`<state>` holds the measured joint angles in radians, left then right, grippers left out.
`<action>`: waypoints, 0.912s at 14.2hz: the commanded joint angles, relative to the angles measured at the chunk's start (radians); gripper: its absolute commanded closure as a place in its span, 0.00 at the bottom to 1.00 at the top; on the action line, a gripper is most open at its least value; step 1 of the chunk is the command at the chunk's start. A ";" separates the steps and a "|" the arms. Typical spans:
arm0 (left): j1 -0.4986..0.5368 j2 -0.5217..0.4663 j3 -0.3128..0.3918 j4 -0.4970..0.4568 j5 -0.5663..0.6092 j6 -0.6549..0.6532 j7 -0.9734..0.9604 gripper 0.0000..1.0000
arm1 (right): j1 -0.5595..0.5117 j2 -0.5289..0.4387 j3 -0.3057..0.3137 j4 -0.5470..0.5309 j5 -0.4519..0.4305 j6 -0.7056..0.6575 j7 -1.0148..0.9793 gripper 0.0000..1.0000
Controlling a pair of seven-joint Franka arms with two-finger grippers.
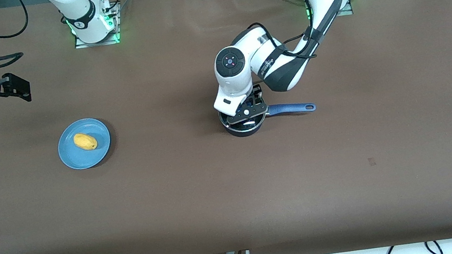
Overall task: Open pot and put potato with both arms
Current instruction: 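Close the left gripper on the blue lid knob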
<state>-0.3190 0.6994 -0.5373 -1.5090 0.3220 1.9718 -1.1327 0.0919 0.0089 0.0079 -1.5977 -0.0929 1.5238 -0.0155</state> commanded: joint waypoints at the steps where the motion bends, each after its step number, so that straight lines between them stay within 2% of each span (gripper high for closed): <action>1: -0.014 0.011 0.007 0.027 0.035 -0.005 -0.009 0.41 | -0.008 0.008 0.006 0.021 0.013 -0.014 0.003 0.00; 3: -0.014 0.009 0.007 0.027 0.035 -0.005 -0.009 0.44 | -0.008 0.008 0.006 0.021 0.013 -0.014 0.003 0.00; 13: -0.002 -0.023 0.007 0.030 0.035 -0.056 -0.005 0.45 | -0.008 0.008 0.006 0.021 0.013 -0.014 0.003 0.00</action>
<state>-0.3170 0.7003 -0.5351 -1.4926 0.3221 1.9600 -1.1328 0.0919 0.0090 0.0079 -1.5977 -0.0929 1.5238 -0.0155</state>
